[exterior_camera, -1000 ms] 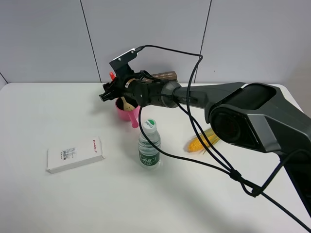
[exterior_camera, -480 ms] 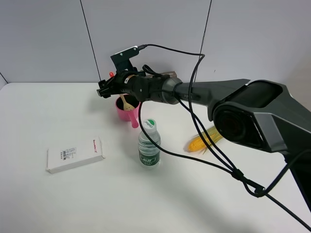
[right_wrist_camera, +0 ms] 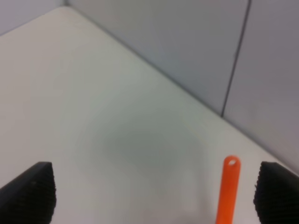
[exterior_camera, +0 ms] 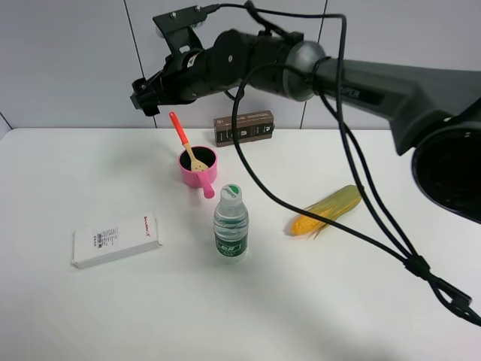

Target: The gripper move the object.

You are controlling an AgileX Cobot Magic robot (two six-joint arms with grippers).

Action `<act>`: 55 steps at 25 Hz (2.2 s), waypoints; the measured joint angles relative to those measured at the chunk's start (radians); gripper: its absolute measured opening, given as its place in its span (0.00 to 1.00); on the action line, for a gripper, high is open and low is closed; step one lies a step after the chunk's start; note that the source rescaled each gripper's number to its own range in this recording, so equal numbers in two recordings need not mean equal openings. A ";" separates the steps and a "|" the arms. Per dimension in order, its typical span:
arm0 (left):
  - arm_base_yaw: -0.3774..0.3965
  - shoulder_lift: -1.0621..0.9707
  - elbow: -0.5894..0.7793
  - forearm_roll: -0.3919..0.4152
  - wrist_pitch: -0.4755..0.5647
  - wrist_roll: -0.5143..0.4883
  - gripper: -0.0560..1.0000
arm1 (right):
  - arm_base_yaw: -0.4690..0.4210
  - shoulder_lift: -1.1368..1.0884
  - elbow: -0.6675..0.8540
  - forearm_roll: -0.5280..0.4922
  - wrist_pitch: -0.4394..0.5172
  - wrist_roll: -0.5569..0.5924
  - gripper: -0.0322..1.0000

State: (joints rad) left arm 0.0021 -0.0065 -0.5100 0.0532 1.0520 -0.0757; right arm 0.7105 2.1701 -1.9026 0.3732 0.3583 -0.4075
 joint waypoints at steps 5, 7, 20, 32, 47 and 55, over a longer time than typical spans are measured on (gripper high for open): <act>0.000 0.000 0.000 0.000 0.000 0.000 1.00 | 0.000 -0.115 0.000 0.000 0.279 0.000 0.82; 0.000 0.000 0.000 0.000 0.000 0.000 1.00 | 0.000 -0.155 0.000 0.000 0.373 0.002 0.82; 0.000 0.000 0.000 0.000 0.000 0.000 1.00 | 0.000 -0.269 0.000 -0.226 0.834 0.142 0.82; 0.000 0.000 0.000 0.000 0.000 0.000 1.00 | -0.053 -0.332 0.000 -0.457 0.860 0.244 0.82; 0.000 0.000 0.000 0.000 0.000 0.000 1.00 | -0.371 -0.412 0.000 -0.503 0.864 0.317 0.82; 0.000 0.000 0.000 0.000 0.000 0.000 1.00 | -0.539 -0.474 0.000 -0.506 0.865 0.317 0.82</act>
State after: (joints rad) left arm 0.0021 -0.0065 -0.5100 0.0532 1.0520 -0.0757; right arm 0.1714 1.6962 -1.9026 -0.1325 1.2234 -0.0901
